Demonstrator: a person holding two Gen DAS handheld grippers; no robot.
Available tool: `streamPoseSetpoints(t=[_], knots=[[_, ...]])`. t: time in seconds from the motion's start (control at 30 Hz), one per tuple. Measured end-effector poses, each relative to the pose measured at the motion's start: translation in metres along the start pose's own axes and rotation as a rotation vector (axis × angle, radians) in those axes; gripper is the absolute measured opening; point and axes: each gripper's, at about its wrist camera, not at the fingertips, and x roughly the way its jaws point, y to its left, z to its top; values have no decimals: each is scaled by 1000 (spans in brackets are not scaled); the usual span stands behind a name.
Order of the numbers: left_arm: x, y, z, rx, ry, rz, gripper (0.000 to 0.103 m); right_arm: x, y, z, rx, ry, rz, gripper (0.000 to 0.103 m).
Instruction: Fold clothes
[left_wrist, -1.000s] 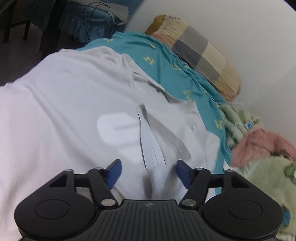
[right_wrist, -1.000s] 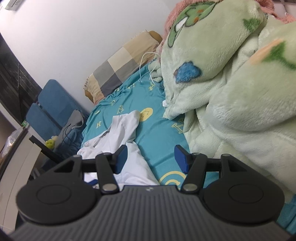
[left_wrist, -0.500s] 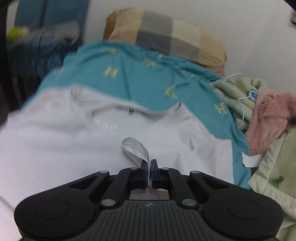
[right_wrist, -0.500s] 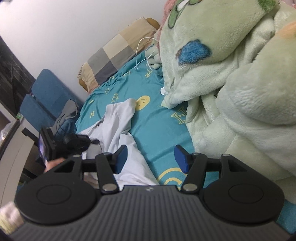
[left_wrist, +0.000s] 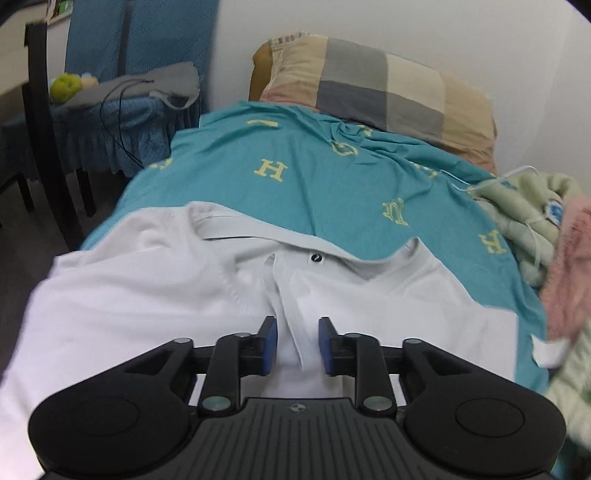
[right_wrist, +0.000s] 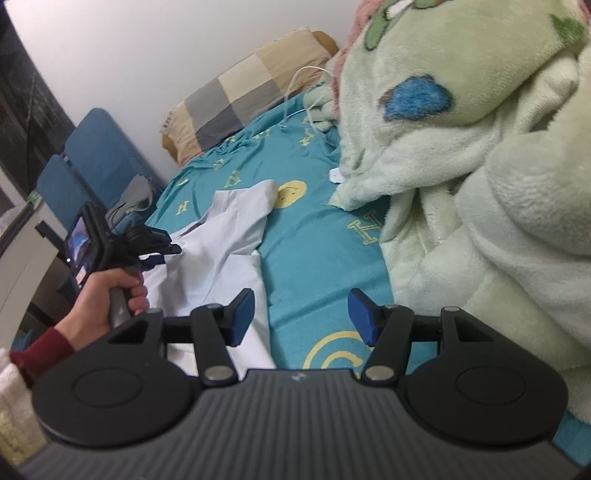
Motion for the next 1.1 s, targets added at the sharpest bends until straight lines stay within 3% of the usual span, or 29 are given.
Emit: streamPoseSetpoints(t=[0.13,0.37,0.5,0.63,0.73,0.87,1.0,1.1], knots=[[-80,4,-26,48,-19,-28,47,-1,12,-2,-62,33,46,60],[-235,-5,-105,136,-45,-71,54,-33,34,-14,-178,41,99,60],[-293,-5,-165,94,-50,-184,56,-72,34,-19,-192,31,68,59],[-311,-13,-223,73,20,-358,53,-123,15,-29,-161,-35,36,59],[-309,-39,-251,156,83,-430,53,-148,-11,-40,-79,-69,-4,60],[-291,-81,-275,284,114,-460,53,-146,-36,-36,78,-78,25,60],[-263,-106,-281,287,174,-481,52,-121,-38,-36,95,-32,-18,60],[-269,-113,-285,292,161,-476,50,-109,-39,-40,120,8,-11,60]])
